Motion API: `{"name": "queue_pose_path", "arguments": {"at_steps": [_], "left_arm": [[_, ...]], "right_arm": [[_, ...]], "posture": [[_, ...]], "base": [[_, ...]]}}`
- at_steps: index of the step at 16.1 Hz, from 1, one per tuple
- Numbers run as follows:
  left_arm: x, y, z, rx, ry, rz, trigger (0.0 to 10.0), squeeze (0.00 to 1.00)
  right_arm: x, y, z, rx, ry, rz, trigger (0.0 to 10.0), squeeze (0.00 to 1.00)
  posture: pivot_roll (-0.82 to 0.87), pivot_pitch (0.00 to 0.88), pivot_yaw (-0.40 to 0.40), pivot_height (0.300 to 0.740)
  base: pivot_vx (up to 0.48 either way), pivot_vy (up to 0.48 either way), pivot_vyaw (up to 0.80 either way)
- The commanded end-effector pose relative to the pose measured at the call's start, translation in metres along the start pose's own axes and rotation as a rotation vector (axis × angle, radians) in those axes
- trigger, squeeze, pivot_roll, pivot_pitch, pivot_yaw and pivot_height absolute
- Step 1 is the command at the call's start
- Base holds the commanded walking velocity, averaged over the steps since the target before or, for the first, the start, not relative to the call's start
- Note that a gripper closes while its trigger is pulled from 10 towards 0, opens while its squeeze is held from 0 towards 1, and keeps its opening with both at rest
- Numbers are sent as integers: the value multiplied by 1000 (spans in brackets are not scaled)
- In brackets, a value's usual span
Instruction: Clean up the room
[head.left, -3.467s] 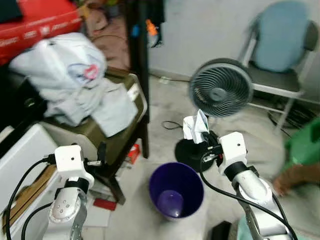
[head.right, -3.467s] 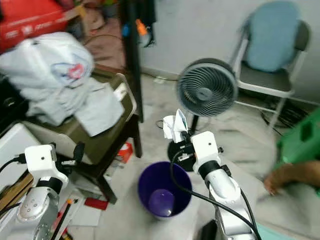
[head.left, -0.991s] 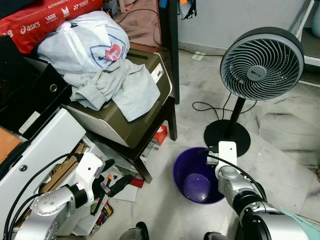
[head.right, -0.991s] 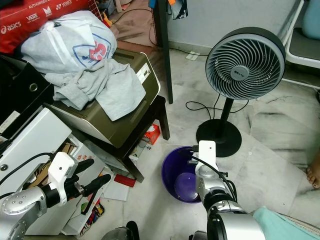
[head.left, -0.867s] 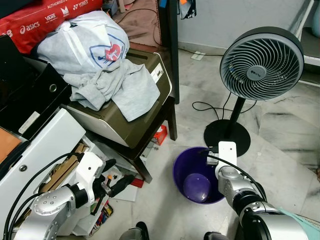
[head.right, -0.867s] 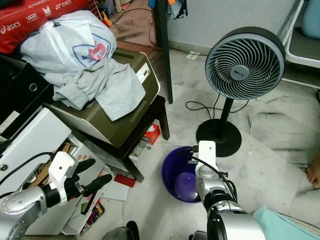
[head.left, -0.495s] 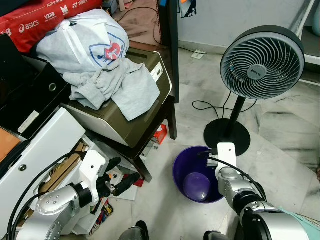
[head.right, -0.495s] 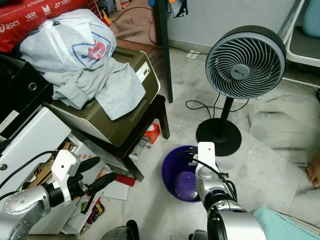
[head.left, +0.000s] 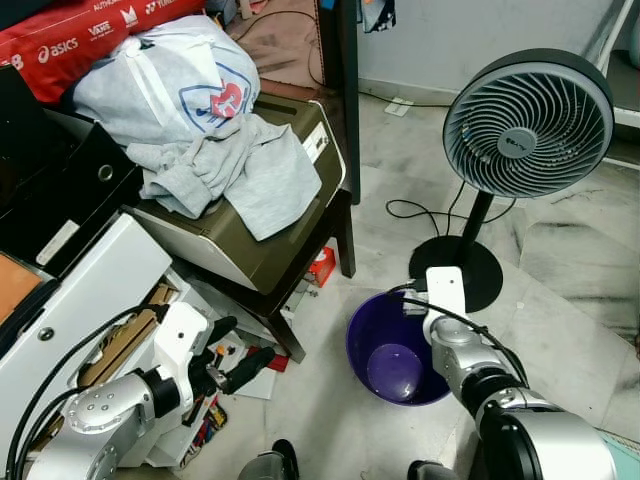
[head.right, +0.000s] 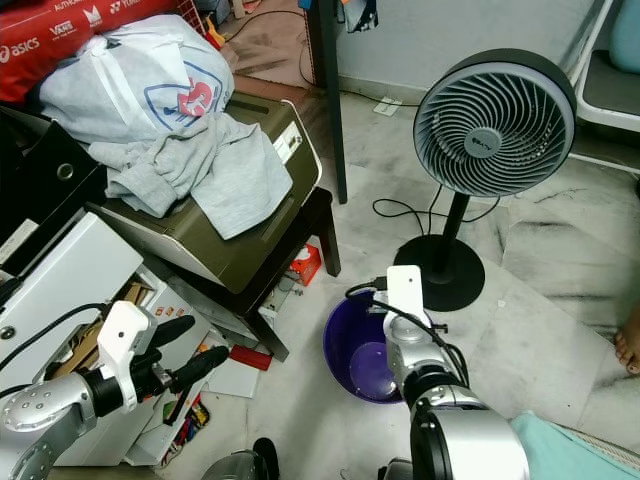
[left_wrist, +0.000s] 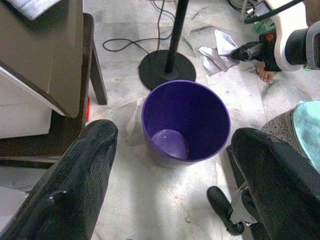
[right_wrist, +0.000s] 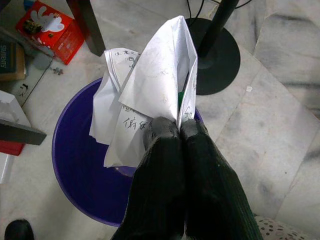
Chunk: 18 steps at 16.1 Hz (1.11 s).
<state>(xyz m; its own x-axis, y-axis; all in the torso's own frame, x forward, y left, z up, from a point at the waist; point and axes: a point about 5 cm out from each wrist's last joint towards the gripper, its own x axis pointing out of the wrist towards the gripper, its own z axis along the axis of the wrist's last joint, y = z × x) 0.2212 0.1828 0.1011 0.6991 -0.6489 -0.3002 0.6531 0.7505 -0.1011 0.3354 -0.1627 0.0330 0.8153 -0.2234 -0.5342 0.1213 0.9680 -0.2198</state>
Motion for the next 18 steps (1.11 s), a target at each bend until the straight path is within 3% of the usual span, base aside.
{"name": "queue_pose_path", "arguments": {"at_steps": [1,2,3,4,18], "left_arm": [[-4,4,0,3,14,26,10000,0],[-4,4,1,4,12,26,10000,0],[-5,4,1,5,12,26,10000,0],[-5,4,1,6,13,26,10000,0],[-3,9,3,7,-2,55,10000,0]], "right_arm": [[-1,4,-9,7,28,16,10000,0],[-1,4,-10,15,31,20,10000,631],[-1,3,-11,17,31,19,10000,878],[-1,3,-11,22,30,18,10000,1000],[-1,2,-8,49,11,11,10000,1000]], "posture": [[19,233,141,740],[21,236,144,740],[21,236,144,740],[21,238,146,740],[21,220,146,740]], "base": [[0,0,0],[0,0,0],[0,0,0],[0,0,0],[0,0,0]]}}
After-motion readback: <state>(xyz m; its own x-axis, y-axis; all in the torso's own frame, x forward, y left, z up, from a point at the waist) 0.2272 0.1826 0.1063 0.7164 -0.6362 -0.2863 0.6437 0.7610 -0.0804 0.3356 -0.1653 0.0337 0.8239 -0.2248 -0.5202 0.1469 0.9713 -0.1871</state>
